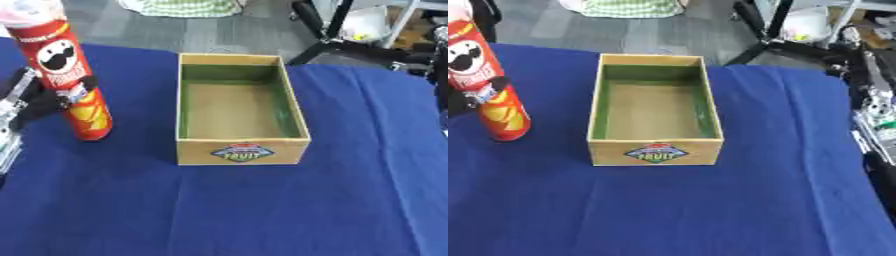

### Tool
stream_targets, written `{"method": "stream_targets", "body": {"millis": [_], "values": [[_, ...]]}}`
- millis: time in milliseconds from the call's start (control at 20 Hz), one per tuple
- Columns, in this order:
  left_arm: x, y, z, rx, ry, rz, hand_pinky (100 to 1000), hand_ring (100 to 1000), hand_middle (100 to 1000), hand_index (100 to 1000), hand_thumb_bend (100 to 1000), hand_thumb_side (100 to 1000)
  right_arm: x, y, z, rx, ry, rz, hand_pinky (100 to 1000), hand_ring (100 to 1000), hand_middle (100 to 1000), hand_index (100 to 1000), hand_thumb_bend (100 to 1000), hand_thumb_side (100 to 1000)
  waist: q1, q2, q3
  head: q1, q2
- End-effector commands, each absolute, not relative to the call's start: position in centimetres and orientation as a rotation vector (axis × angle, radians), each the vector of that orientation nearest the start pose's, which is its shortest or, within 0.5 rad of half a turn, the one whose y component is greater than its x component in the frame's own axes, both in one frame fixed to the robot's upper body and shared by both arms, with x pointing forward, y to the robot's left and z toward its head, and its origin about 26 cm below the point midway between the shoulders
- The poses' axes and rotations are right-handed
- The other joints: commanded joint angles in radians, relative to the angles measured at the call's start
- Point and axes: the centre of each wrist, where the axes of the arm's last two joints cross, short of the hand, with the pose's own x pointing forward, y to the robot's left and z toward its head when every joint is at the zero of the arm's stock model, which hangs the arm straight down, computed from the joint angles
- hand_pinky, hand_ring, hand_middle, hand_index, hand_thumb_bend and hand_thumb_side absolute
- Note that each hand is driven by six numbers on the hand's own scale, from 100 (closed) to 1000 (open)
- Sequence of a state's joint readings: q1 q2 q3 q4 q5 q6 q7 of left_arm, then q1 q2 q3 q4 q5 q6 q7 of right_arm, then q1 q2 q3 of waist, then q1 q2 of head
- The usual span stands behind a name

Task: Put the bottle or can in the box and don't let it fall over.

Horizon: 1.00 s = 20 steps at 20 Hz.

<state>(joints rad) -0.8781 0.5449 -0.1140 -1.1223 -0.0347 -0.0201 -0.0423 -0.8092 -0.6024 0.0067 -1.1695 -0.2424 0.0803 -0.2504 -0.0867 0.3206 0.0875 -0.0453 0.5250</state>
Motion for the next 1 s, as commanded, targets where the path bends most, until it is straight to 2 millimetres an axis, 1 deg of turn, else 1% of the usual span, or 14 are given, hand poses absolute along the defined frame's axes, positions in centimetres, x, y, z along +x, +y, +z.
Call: {"method": "stream_targets", "body": {"millis": [50, 350, 750, 1000], "values": [[45.0, 30.3, 26.0, 0.454, -2.011, -0.578, 837, 831, 662, 478, 353, 489, 43.5, -35.7, 25.4, -0.476, -1.965, -0.01, 795, 805, 825, 928, 100, 1000, 0.008, -0.035, -0.002, -0.006, -0.002], [44.9, 28.3, 27.6, 0.414, -2.054, -0.602, 833, 828, 659, 478, 357, 494, 43.5, -35.7, 25.4, -0.473, -1.966, -0.007, 795, 804, 824, 928, 100, 1000, 0.015, -0.046, -0.006, -0.016, 0.009], [45.4, 23.7, 29.3, 0.319, -2.099, -0.665, 831, 827, 661, 484, 362, 504, 43.6, -34.9, 25.6, -0.453, -1.977, 0.016, 795, 805, 825, 927, 100, 1000, 0.023, -0.057, -0.016, -0.019, 0.021], [45.6, 21.2, 29.9, 0.286, -2.116, -0.708, 831, 828, 663, 488, 360, 508, 43.7, -34.3, 25.8, -0.444, -1.988, 0.039, 795, 806, 825, 926, 100, 1000, 0.03, -0.056, -0.028, -0.037, 0.033]]}}
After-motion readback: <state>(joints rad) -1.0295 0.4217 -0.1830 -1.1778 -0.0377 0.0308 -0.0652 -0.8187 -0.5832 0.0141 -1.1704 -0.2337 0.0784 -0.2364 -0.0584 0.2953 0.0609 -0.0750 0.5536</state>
